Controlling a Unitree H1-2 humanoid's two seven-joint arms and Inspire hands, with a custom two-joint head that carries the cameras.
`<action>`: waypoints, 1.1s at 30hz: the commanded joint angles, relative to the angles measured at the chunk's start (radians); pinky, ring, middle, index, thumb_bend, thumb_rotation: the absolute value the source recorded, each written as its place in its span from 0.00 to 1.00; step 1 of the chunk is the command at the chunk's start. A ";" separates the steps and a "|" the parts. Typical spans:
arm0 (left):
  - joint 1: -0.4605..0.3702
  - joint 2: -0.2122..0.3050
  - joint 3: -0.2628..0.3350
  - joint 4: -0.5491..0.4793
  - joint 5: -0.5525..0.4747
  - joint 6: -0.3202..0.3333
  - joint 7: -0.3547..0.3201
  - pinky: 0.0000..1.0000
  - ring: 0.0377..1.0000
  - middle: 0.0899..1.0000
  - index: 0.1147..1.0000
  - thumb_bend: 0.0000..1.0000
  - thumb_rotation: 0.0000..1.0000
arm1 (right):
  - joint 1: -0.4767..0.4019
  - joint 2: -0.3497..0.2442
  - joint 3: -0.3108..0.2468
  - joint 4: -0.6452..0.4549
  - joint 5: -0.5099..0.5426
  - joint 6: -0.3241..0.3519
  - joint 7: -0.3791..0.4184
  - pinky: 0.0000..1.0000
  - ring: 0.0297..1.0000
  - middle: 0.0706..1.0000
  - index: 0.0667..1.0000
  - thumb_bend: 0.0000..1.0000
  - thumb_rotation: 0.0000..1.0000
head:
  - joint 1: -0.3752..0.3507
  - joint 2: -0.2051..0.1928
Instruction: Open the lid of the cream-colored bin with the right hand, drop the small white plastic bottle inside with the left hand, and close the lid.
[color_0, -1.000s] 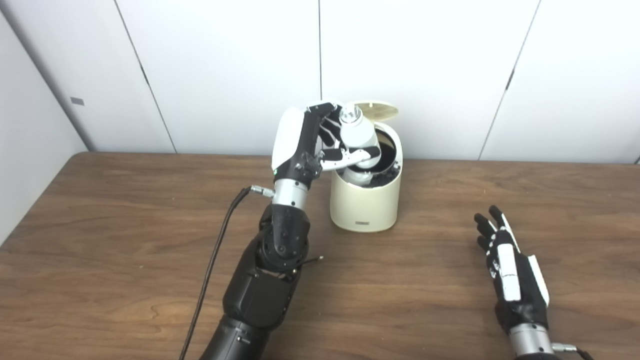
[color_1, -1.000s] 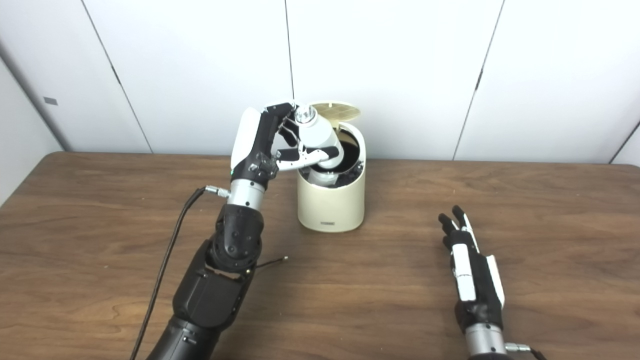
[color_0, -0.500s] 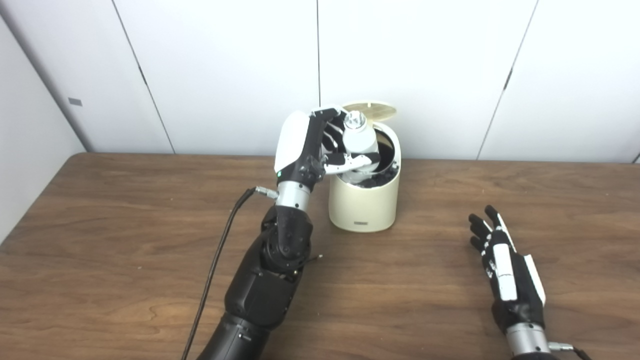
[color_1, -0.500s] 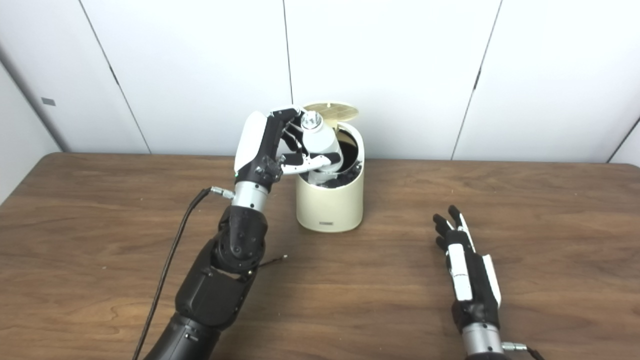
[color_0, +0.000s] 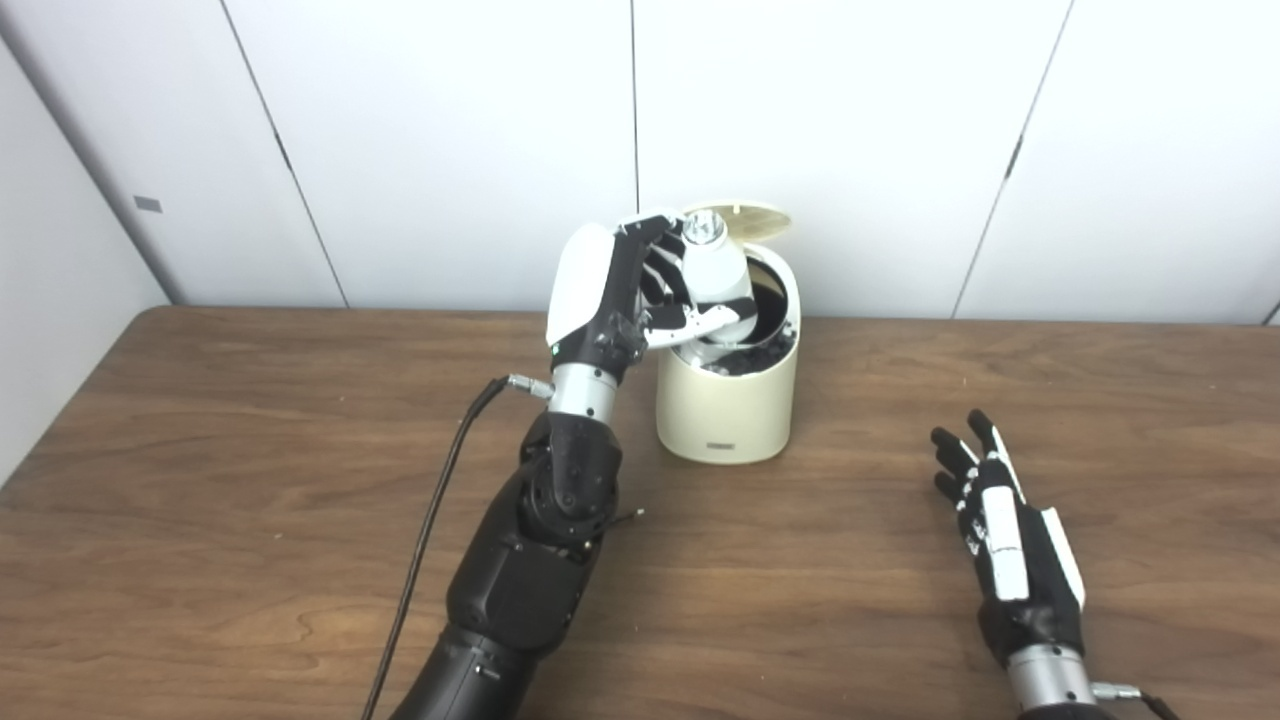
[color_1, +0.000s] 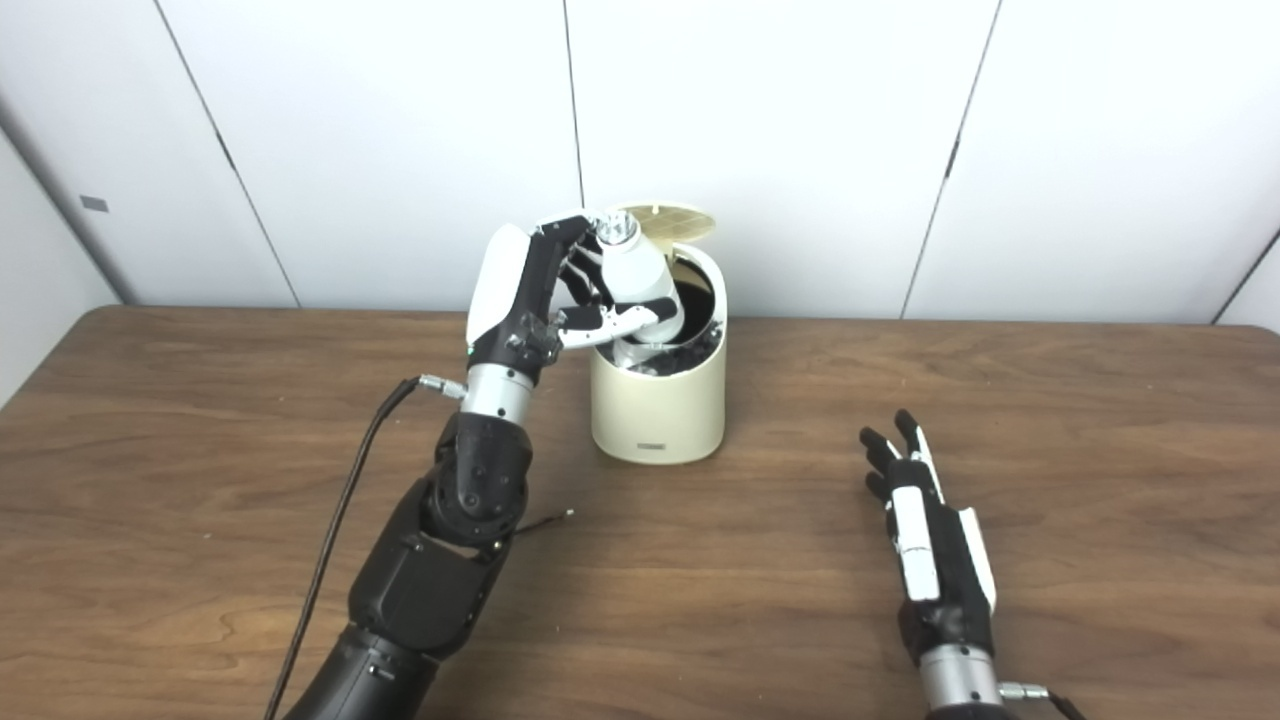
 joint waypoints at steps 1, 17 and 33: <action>-0.056 -0.005 0.002 -0.032 -0.003 -0.014 0.004 0.32 0.42 0.51 0.46 0.47 0.00 | -0.002 0.006 0.002 -0.004 0.005 -0.007 0.002 0.94 0.94 0.89 0.99 0.64 0.97 | 0.002 0.002; -0.058 -0.002 0.007 -0.051 0.000 0.007 -0.017 0.43 0.41 0.51 0.43 0.50 0.00 | -0.006 -0.006 0.011 0.004 -0.005 -0.006 0.011 0.94 0.94 0.89 1.00 0.61 0.98 | 0.008 0.005; -0.063 0.027 -0.017 -0.038 0.035 0.022 -0.038 0.44 0.43 0.56 0.43 0.50 0.00 | -0.014 -0.006 0.012 0.008 -0.039 -0.012 -0.004 0.92 0.93 0.87 0.99 0.62 0.99 | 0.006 0.007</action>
